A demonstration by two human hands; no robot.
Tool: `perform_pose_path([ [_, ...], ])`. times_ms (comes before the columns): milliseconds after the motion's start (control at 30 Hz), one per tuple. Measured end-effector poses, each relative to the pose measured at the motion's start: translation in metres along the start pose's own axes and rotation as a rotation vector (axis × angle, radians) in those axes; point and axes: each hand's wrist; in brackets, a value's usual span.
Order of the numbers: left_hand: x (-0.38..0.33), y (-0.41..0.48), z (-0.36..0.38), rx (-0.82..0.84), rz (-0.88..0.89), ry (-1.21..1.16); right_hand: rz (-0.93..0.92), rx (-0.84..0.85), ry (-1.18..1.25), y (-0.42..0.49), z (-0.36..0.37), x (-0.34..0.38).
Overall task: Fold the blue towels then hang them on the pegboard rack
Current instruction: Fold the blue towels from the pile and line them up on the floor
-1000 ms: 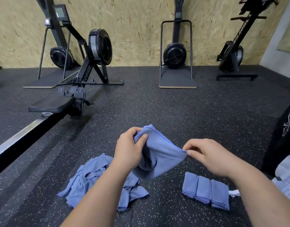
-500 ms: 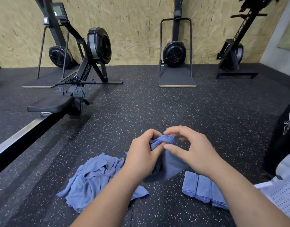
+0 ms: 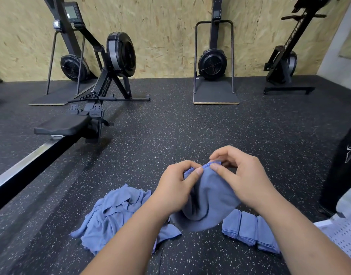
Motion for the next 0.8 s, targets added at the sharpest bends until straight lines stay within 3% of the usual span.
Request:
perform_pose_path([
  [100,-0.001,0.000,0.001,-0.032,0.029,-0.044,0.067,0.073,0.075,0.000,0.000,-0.005],
  [233,0.001,-0.001,0.001,-0.068,0.041,-0.031,0.132,0.107,-0.074,0.001,0.001,-0.015],
  [333,0.003,0.004,-0.002,-0.211,0.028,-0.011,0.149,-0.050,-0.011,0.003,-0.001,-0.015],
  [433,0.012,0.015,-0.013,-0.355,-0.148,-0.110,0.242,-0.272,0.075,0.005,-0.006,-0.021],
  [533,0.024,0.021,-0.024,-0.459,-0.264,-0.136,0.315,-0.420,-0.048,0.003,-0.014,-0.036],
  [667,0.026,0.020,-0.029,-0.506,-0.298,-0.132,0.359,-0.449,-0.161,0.000,-0.019,-0.044],
  [800,0.024,0.021,-0.029,-0.562,-0.202,-0.253,0.361,-0.454,-0.108,0.001,-0.012,-0.044],
])
Point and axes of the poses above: each hand's wrist, its own y-axis towards the middle knuckle, its own z-axis out of the palm, x = y × z, and after that the axes turned 6 degrees about -z, right-handed
